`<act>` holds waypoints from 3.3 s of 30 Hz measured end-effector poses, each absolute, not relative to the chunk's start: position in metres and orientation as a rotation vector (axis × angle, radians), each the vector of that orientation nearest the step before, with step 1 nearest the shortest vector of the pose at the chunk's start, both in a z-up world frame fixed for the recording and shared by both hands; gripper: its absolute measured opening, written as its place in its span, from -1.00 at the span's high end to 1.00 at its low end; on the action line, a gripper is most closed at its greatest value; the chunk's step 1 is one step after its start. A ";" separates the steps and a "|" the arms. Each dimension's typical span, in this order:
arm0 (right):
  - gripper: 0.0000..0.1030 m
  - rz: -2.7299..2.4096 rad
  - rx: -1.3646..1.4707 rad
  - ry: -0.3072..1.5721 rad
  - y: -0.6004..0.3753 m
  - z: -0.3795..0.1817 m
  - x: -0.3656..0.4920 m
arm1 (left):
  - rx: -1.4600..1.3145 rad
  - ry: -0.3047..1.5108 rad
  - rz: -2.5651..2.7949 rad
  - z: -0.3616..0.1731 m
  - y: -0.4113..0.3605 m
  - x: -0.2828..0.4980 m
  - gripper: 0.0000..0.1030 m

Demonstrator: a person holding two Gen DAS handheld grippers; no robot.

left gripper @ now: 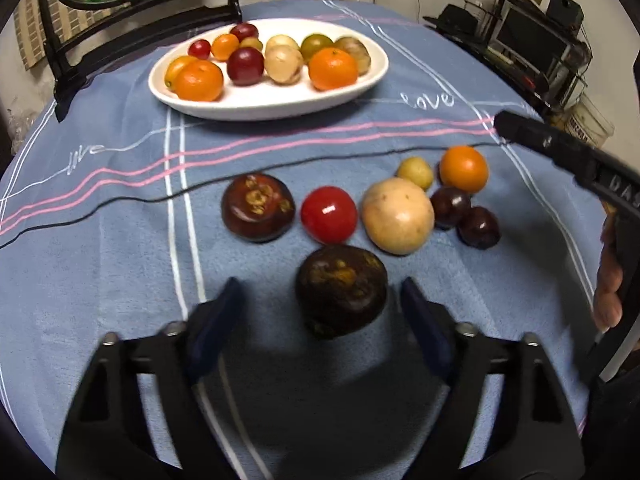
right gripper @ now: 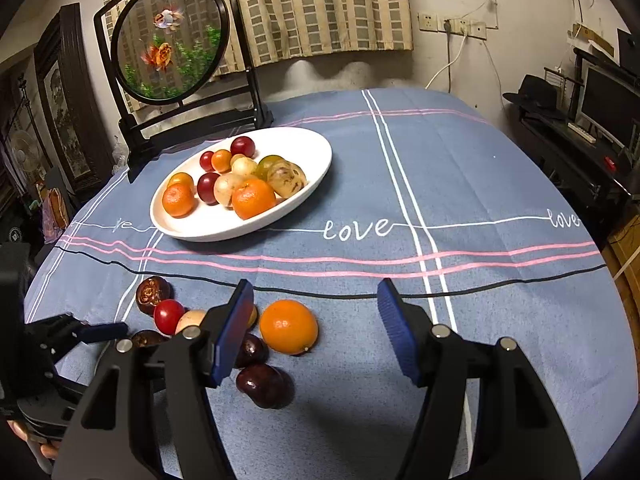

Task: Organize fruits
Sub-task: 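Grasp a dark brown mottled fruit with the left gripper, then grasp a large orange with the right gripper, then carry both fruits onto the white plate and open both grippers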

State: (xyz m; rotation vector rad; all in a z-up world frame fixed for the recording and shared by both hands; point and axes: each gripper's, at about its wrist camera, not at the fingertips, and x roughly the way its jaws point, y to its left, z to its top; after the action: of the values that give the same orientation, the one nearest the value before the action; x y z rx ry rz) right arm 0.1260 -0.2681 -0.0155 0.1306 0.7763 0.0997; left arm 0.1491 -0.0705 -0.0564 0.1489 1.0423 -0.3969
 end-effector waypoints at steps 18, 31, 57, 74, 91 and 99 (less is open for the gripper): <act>-0.25 0.369 -0.055 0.758 -0.215 -0.005 0.102 | 0.101 0.968 -0.299 -0.039 -0.043 0.157 0.11; -0.25 0.131 0.007 0.827 -0.252 -0.030 0.125 | 0.100 0.979 -0.290 -0.042 -0.042 0.160 0.11; 0.24 0.191 0.192 0.816 -0.259 -0.032 0.134 | 0.043 0.929 -0.321 -0.034 -0.036 0.157 0.11; 0.23 0.291 0.058 0.643 -0.203 0.038 0.160 | -0.005 0.874 -0.302 0.036 -0.030 0.224 0.11; 0.22 0.215 0.042 0.765 -0.181 -0.001 0.284 | 0.134 0.886 -0.157 0.011 -0.057 0.337 0.10; 0.16 0.200 0.147 0.803 -0.203 -0.004 0.285 | 0.000 0.892 -0.198 0.014 -0.042 0.332 -0.67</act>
State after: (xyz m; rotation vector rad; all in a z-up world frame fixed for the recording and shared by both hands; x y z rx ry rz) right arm 0.2846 -0.2025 -0.0039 0.1471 0.8032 0.2001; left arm 0.3322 -0.0421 0.0143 -0.0002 0.8918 -0.1981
